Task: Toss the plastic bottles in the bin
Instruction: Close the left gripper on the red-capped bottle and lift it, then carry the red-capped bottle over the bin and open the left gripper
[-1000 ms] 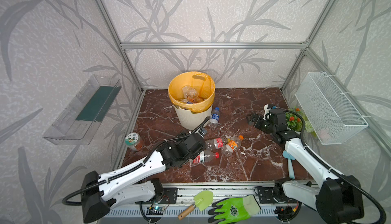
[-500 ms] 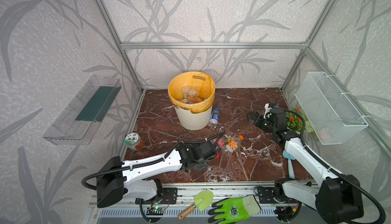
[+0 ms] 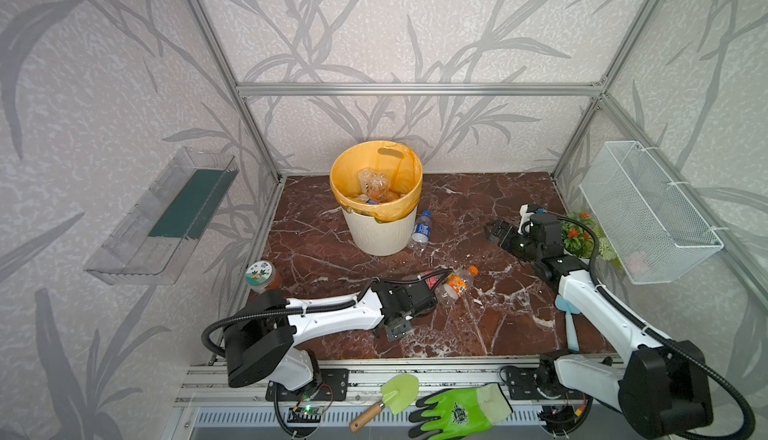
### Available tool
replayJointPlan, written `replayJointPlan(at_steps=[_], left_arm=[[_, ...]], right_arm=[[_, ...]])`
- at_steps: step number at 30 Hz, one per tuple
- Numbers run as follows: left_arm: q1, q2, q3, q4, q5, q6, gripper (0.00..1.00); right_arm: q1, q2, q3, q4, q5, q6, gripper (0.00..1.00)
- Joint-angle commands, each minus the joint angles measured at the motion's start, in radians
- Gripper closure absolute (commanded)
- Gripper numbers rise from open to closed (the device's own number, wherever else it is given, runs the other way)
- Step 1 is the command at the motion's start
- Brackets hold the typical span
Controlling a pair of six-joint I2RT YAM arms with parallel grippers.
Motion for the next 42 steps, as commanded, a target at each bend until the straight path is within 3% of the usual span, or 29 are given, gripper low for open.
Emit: replayJointPlan(at_steps=[1,6,10,17,28,37,42], left_arm=[[0.008,0.037,0.02,0.017,0.03,0.035,0.24],[0.011,0.059,0.019,0.022,0.038,0.028,0.32],[0.013,0.053,0.013,0.035,0.044,0.02,0.32],[0.013,0.004,0.006,0.045,0.067,-0.014,0.54],[0.014,-0.225,-0.025,0.075,0.044,-0.088,0.56],[0.016,-0.542,-0.007,0.139,-0.146,-0.111,0.56],[0.017,-0.707,0.029,0.266,-0.289,-0.01,0.56]], right_arm=[[-0.006,0.003,-0.013,0.031,-0.011,0.01,0.01],[-0.012,0.001,-0.025,0.033,-0.012,0.01,0.01],[-0.018,0.001,-0.03,0.037,-0.016,0.011,0.01],[-0.021,0.001,-0.032,0.043,-0.021,0.013,0.01],[-0.023,-0.004,-0.04,0.049,-0.023,0.02,0.01],[-0.023,-0.002,-0.037,0.06,-0.034,0.024,0.01],[-0.023,0.001,-0.037,0.075,-0.047,0.032,0.0]])
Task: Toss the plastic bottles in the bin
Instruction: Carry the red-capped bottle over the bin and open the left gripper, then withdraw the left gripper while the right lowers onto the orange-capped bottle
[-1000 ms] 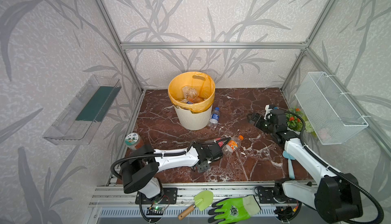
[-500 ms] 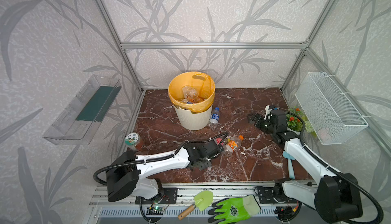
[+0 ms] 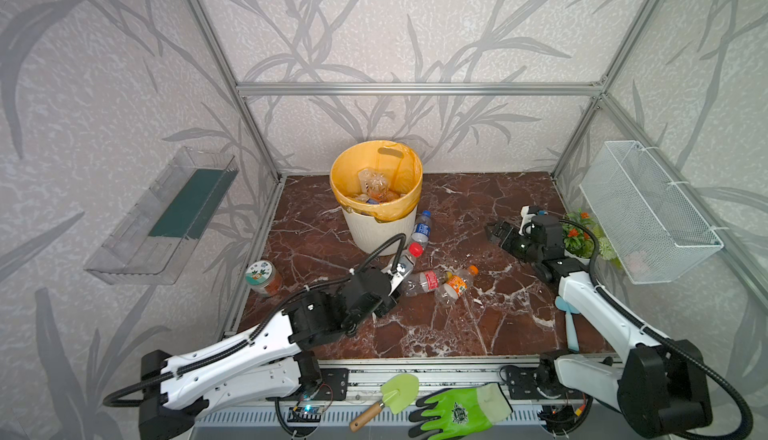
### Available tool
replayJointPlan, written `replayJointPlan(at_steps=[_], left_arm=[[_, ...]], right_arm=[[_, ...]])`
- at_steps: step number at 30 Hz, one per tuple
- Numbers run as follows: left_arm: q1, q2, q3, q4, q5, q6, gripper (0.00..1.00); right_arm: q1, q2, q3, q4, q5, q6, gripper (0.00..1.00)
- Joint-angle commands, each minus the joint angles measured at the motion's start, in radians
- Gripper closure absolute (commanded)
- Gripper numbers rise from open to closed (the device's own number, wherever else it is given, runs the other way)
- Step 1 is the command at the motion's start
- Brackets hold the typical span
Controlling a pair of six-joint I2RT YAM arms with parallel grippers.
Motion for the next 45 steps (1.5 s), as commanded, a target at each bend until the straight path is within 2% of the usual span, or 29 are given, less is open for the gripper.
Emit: replayJointPlan(at_steps=[1,6,8,11,16,18,23,25,27,29,30,32,37,40,45], left_arm=[[0.005,-0.092,0.05,0.139,-0.142,0.099,0.57],[0.023,-0.158,0.129,0.342,-0.172,0.293,0.59],[0.043,-0.153,0.17,0.42,-0.158,0.355,0.59],[0.109,-0.115,0.241,0.514,-0.08,0.414,0.59],[0.315,0.021,0.352,0.564,0.086,0.355,0.59],[0.406,0.093,0.375,0.574,0.155,0.293,0.58],[0.598,0.335,0.5,0.416,0.308,0.128,0.53],[0.614,0.426,0.566,0.315,0.295,0.129,0.47],[0.616,0.459,0.569,0.308,0.228,0.157,0.29],[0.618,0.43,0.53,0.361,0.171,0.179,0.1],[0.617,0.403,0.517,0.386,0.154,0.193,0.05],[0.618,0.345,0.515,0.402,0.143,0.223,0.01],[0.618,0.229,0.549,0.394,0.193,0.274,0.01],[0.617,0.2,0.548,0.366,0.22,0.236,0.01],[0.617,0.16,0.443,0.385,0.23,0.177,0.01]], right_arm=[[-0.006,0.002,-0.007,0.035,-0.02,0.01,0.0],[-0.006,-0.004,-0.002,0.034,-0.026,0.01,0.0],[-0.006,-0.008,-0.002,0.033,-0.024,0.01,0.0],[-0.006,-0.018,-0.002,0.032,-0.027,0.013,0.01],[-0.006,-0.041,-0.007,0.024,-0.032,0.015,0.01],[-0.006,-0.057,-0.013,0.019,-0.026,0.014,0.01],[-0.006,-0.085,-0.024,0.009,-0.016,0.012,0.01],[-0.007,-0.092,-0.023,0.002,-0.015,0.01,0.01],[-0.006,-0.103,-0.02,-0.01,-0.005,0.001,0.01],[-0.007,-0.115,-0.02,-0.022,0.006,-0.004,0.01],[-0.008,-0.119,-0.017,-0.031,0.006,-0.007,0.01],[-0.008,-0.123,-0.004,-0.06,0.008,-0.013,0.01],[-0.007,-0.13,0.022,-0.123,0.018,-0.005,0.01],[-0.002,-0.131,0.017,-0.152,-0.002,0.021,0.02],[0.057,-0.147,-0.026,-0.207,0.023,0.062,0.02]])
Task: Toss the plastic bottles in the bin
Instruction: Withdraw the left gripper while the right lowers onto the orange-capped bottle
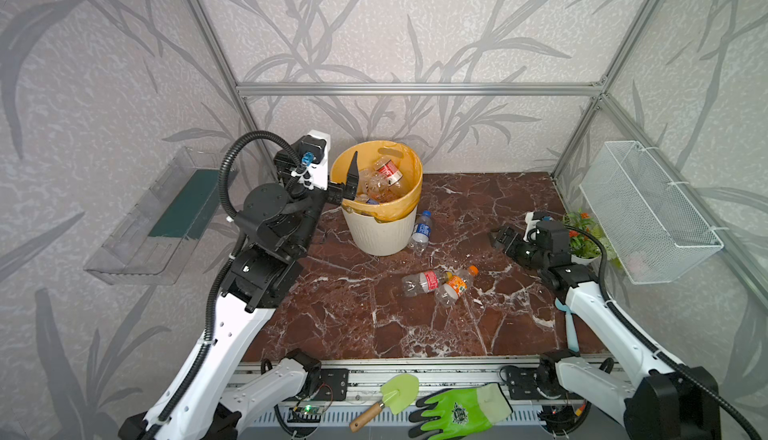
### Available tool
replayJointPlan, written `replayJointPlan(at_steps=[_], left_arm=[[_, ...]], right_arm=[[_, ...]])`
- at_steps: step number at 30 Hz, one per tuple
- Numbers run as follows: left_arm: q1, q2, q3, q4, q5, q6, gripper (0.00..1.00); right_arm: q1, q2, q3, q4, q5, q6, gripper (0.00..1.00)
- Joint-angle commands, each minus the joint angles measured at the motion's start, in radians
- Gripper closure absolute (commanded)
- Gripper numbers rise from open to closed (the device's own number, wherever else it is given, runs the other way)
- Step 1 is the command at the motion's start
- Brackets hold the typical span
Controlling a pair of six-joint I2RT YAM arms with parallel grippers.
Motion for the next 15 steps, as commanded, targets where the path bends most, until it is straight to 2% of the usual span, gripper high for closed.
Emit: replayJointPlan(at_steps=[1,15], left_arm=[[0.0,0.013,-0.085,-0.025,0.022,-0.036,0.01],[0.0,-0.221,-0.327,-0.04,-0.049,-0.167,0.01]], right_arm=[[0.045,-0.034,-0.024,-0.065,0.018,0.037,0.02],[0.352,-0.029,-0.178,-0.096,0.154,0.262,0.02]])
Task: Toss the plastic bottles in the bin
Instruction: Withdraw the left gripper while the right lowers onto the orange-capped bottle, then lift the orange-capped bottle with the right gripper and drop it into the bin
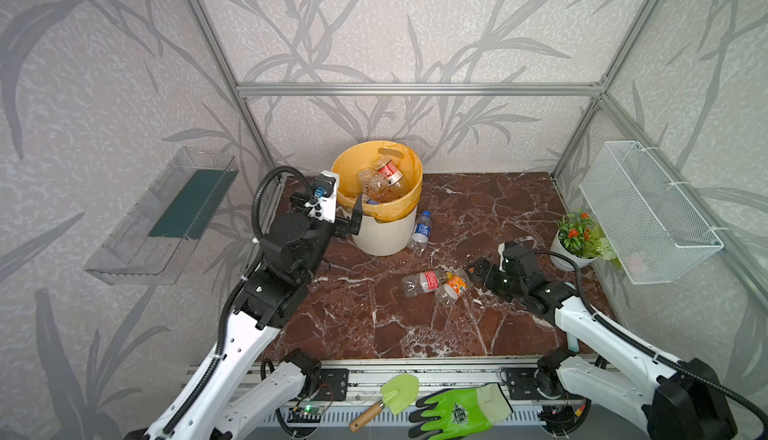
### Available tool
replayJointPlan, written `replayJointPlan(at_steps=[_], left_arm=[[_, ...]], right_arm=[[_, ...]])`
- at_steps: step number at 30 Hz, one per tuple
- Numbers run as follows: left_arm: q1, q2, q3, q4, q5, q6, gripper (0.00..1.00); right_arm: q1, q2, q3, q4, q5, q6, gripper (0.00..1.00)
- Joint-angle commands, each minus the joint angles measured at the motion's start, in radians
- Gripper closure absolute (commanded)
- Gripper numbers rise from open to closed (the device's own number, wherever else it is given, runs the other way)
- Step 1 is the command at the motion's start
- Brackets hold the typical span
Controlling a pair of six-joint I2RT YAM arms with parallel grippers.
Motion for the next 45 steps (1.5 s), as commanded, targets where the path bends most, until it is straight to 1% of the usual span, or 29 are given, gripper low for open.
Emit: replayJointPlan(at_steps=[1,4,7,12,23,27,29,31,33,37,45], left_arm=[[0.0,-0.059,-0.037,0.009,-0.036,-0.045,0.01],[-0.001,-0.082,-0.063,-0.012,-0.031,-0.064,0.01],[0.0,-0.099,-0.071,-0.056,-0.034,-0.081,0.01],[0.0,-0.136,-0.09,-0.089,-0.056,-0.102,0.01],[0.0,-0.175,-0.132,-0.145,-0.083,-0.134,0.01],[0.0,-0.183,-0.135,-0.163,-0.088,-0.138,0.01],[0.0,-0.187,-0.14,-0.168,-0.092,-0.143,0.01],[0.001,-0.193,-0.147,-0.175,-0.095,-0.151,0.01],[0.0,-0.197,-0.154,-0.181,-0.098,-0.158,0.01],[0.001,-0.203,-0.163,-0.199,-0.104,-0.173,0.01],[0.001,-0.209,-0.194,-0.209,-0.116,-0.203,0.01]], right_arm=[[0.054,0.018,-0.035,0.009,0.054,0.1,0.02],[0.083,0.065,-0.057,0.08,0.049,0.145,0.03],[0.104,0.129,-0.039,0.121,0.036,0.15,0.03],[0.113,0.227,-0.019,0.188,0.004,0.156,0.03],[0.136,0.382,0.006,0.32,-0.029,0.203,0.05],[0.135,0.407,0.002,0.334,-0.017,0.208,0.15],[0.135,0.415,0.005,0.334,-0.014,0.199,0.24],[0.136,0.421,0.009,0.33,-0.008,0.191,0.37],[0.136,0.42,0.008,0.325,0.004,0.188,0.46],[0.132,0.401,0.009,0.317,0.025,0.173,0.5],[0.113,0.326,0.006,0.354,0.056,0.127,0.53]])
